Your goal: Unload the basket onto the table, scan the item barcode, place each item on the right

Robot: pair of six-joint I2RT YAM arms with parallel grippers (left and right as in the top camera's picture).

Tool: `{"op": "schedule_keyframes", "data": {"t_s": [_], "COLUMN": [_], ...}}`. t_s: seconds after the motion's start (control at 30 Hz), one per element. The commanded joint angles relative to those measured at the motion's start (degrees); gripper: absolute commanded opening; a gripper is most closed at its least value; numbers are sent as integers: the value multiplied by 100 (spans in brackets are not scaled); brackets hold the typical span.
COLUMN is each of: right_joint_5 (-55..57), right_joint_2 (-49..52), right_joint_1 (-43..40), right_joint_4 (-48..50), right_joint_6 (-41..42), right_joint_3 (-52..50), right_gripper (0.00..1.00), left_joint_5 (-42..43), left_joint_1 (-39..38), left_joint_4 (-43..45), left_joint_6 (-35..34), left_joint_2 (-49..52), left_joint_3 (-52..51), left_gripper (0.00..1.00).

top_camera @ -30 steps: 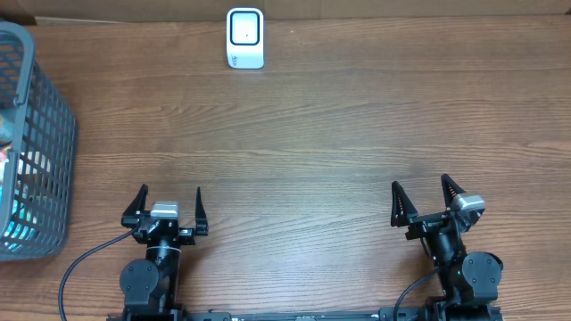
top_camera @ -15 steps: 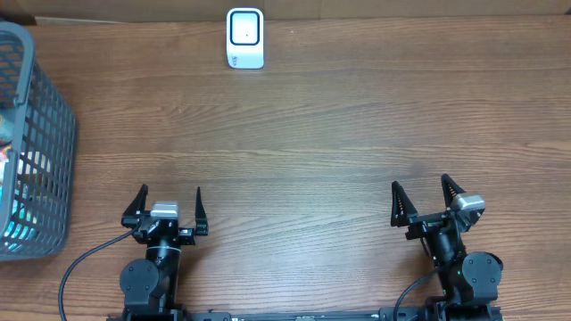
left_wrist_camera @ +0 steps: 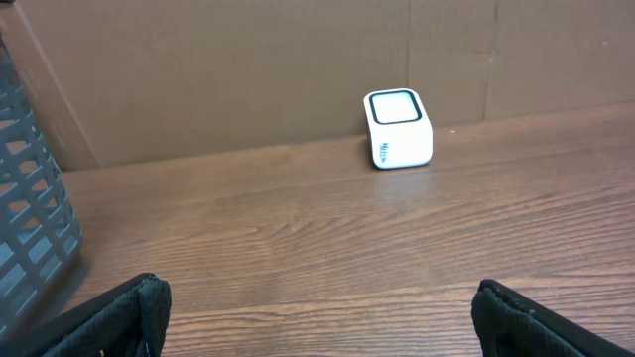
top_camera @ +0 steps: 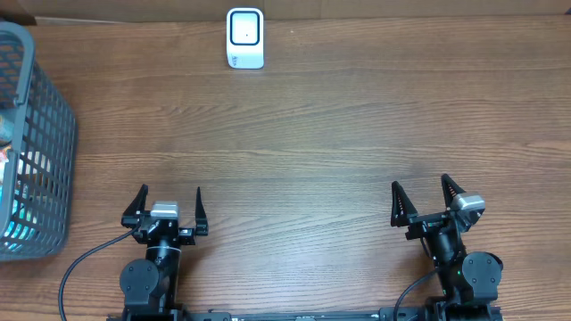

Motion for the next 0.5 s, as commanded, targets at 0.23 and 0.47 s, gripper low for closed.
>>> {"op": "schedule_keyframes", "data": {"t_s": [0.23,0.47], "right_joint_5": [7,7], "right_joint_2": [-66,-66], "right_joint_1": [-9,-9], "right_joint_4": [22,22], "right_joint_6": [-4,-4], "right_joint_3": [-61,-61], "right_gripper": [100,100], "left_joint_5": [-79,-79], "left_joint_1": [37,37], "left_joint_4": [7,7], "left_joint_6": [2,2], "left_joint_2": [-2,-2], "left_joint_3": [-35,-35], "left_gripper": [99,99]}}
